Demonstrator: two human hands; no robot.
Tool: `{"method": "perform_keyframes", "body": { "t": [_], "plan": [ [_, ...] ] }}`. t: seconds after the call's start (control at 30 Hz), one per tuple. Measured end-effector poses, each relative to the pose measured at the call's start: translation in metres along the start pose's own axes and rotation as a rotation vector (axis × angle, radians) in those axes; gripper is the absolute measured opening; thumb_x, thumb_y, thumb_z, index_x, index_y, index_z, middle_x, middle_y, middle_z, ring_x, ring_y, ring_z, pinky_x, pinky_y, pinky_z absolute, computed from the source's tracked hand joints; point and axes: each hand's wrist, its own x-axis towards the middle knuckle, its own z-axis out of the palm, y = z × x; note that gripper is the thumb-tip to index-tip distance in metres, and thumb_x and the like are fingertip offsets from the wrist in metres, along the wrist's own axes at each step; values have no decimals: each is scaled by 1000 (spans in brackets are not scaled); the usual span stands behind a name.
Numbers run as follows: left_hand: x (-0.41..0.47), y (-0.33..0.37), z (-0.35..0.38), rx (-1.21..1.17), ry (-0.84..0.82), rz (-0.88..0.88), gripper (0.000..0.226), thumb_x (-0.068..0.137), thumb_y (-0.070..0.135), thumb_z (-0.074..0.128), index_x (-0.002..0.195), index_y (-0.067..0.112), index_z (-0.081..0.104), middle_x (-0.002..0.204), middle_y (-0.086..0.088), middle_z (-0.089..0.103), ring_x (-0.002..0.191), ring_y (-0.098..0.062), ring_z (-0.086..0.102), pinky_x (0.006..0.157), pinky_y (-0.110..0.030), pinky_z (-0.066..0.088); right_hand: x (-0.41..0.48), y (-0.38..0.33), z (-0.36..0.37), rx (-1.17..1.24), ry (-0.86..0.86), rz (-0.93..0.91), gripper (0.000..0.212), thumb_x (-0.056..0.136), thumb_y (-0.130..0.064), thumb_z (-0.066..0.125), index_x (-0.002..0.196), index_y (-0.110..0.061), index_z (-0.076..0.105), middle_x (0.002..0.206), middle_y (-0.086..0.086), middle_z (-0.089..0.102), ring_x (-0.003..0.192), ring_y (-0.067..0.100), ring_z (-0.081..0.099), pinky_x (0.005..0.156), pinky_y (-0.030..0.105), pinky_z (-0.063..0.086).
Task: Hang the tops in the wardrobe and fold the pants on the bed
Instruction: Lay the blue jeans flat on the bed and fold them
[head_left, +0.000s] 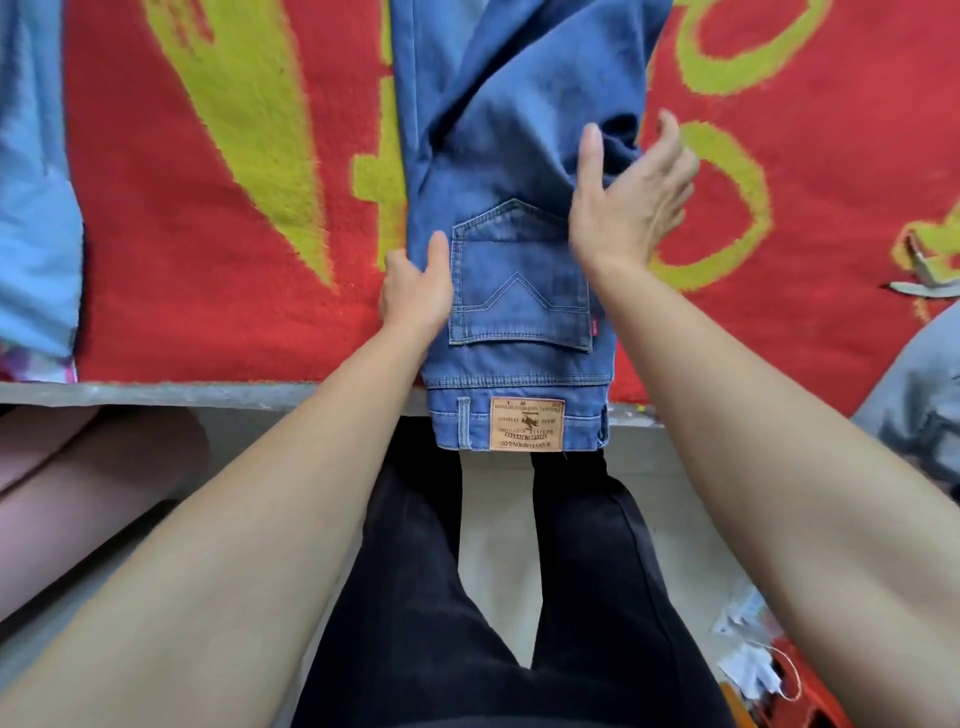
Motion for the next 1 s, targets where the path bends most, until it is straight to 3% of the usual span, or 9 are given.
{"method": "perform_keyframes", "body": {
  "t": [0.13, 0.23, 0.33, 0.43, 0.63, 0.73, 0.87, 0.93, 1.0],
  "plan": [
    [7, 8, 20, 213, 121, 119, 55, 103, 52, 35, 121, 1, 47, 127, -25, 59, 118, -42, 53, 89, -41, 36, 9, 52, 3, -65, -455, 200, 71, 96, -70, 38, 129, -9, 50, 132, 16, 59, 124, 35, 53, 93, 38, 38],
    [-4, -3, 29, 271, 232, 187, 51, 102, 52, 38, 108, 3, 51, 110, -26, 64, 104, -44, 57, 70, -39, 25, 7, 72, 1, 61, -519, 255, 73, 96, -71, 36, 107, -4, 64, 113, 13, 68, 108, 34, 61, 84, 35, 42],
    [-18, -20, 29, 291, 243, 208, 51, 101, 53, 40, 102, 4, 52, 106, -27, 65, 101, -45, 57, 68, -35, 18, -4, 87, -7, 205, -645, 393, 76, 88, -78, 40, 96, -8, 70, 98, 4, 71, 96, 27, 67, 89, 34, 53],
    [-26, -38, 31, 382, 138, 149, 52, 100, 58, 36, 105, 7, 46, 108, -26, 63, 103, -45, 57, 72, -39, 30, -17, 109, -10, 4, -580, 295, 62, 92, -74, 40, 87, -15, 59, 103, 10, 69, 105, 33, 62, 79, 34, 40],
    [-28, -40, 42, 509, 131, 38, 53, 100, 57, 35, 115, 6, 42, 116, -27, 62, 108, -47, 58, 78, -44, 37, -23, 108, -3, -198, -491, 238, 61, 94, -71, 40, 115, -14, 49, 121, 18, 64, 113, 39, 60, 78, 39, 34],
    [-39, -28, 44, 406, 269, 77, 52, 96, 44, 50, 131, 6, 40, 129, -22, 52, 117, -42, 52, 90, -46, 39, -26, 103, -18, -136, -328, -10, 60, 96, -45, 55, 144, -12, 37, 144, 18, 44, 130, 37, 47, 100, 42, 38],
    [-27, 23, 45, 446, 415, 470, 64, 93, 43, 54, 145, 9, 38, 140, -17, 40, 128, -34, 41, 104, -39, 30, 5, 87, -30, -219, -162, -631, 60, 100, -28, 44, 157, -15, 29, 163, 26, 14, 149, 41, 21, 119, 49, 27],
    [2, 50, 46, 572, 379, 547, 61, 97, 47, 48, 147, 15, 38, 147, -15, 39, 132, -32, 39, 106, -38, 29, 37, 90, -25, -444, -294, -832, 59, 106, -37, 36, 159, -17, 22, 165, 22, 9, 152, 39, 12, 121, 53, 21],
    [32, 70, 45, 632, 288, 507, 43, 100, 39, 45, 136, 17, 51, 141, -14, 50, 128, -35, 46, 103, -43, 35, 64, 98, -20, -673, -503, -799, 62, 107, -48, 25, 161, -23, 7, 168, 11, -3, 154, 36, 0, 122, 56, 11]
  ]
}}
